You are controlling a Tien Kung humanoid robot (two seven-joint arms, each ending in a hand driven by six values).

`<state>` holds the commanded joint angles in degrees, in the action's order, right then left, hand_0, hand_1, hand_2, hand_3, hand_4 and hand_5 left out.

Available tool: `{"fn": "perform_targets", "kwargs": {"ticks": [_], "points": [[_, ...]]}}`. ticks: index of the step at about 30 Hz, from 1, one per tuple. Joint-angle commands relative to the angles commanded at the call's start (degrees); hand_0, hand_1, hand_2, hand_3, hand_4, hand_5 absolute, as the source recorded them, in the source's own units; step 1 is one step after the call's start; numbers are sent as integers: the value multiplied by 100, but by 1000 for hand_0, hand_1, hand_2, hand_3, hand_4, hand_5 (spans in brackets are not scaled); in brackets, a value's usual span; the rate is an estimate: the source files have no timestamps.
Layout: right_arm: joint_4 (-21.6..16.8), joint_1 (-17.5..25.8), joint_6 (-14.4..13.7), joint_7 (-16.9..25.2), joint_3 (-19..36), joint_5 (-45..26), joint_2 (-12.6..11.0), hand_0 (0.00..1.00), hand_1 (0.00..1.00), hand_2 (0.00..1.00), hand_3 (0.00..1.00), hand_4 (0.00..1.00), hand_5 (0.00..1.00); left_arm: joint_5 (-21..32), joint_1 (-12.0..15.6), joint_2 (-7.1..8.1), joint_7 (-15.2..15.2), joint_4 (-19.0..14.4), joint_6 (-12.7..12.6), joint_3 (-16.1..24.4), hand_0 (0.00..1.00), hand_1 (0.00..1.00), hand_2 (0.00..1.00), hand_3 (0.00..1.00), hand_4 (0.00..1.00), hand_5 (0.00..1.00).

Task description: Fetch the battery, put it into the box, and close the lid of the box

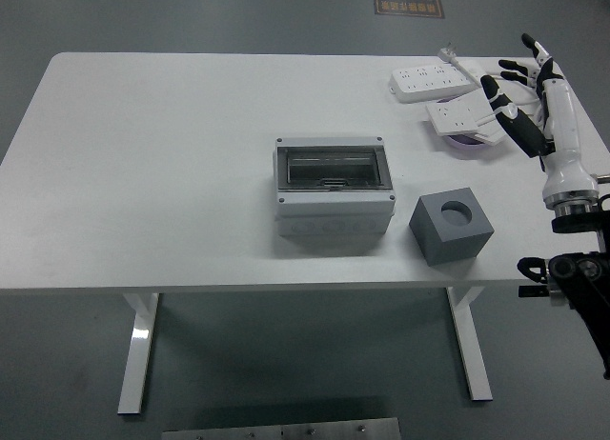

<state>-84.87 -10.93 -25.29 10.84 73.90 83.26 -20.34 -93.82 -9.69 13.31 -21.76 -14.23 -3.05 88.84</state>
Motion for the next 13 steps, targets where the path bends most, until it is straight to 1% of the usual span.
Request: {"fn": "perform_targets", "kwargs": {"ticks": [2,7,8,13], "points": [[8,20,2,-1,45,-8,1,910,740,753,897,861,721,30,-15,8,9,4,-7,-14,595,686,596,586,556,2],[32,84,-2,13,177,-37,23,910,740,753,897,861,721,111,-56,25,56,27,-22,-61,595,686,596,586,556,2],[39,88,-1,14,186,-41,25,909,736,749,884,858,718,127,-55,25,62,31,-24,-73,595,686,595,586,556,2],[57,76,10,8,191,-44,39,909,736,749,884,858,718,149,-6,9,36,24,-17,-95,595,686,595,586,556,2]]}}
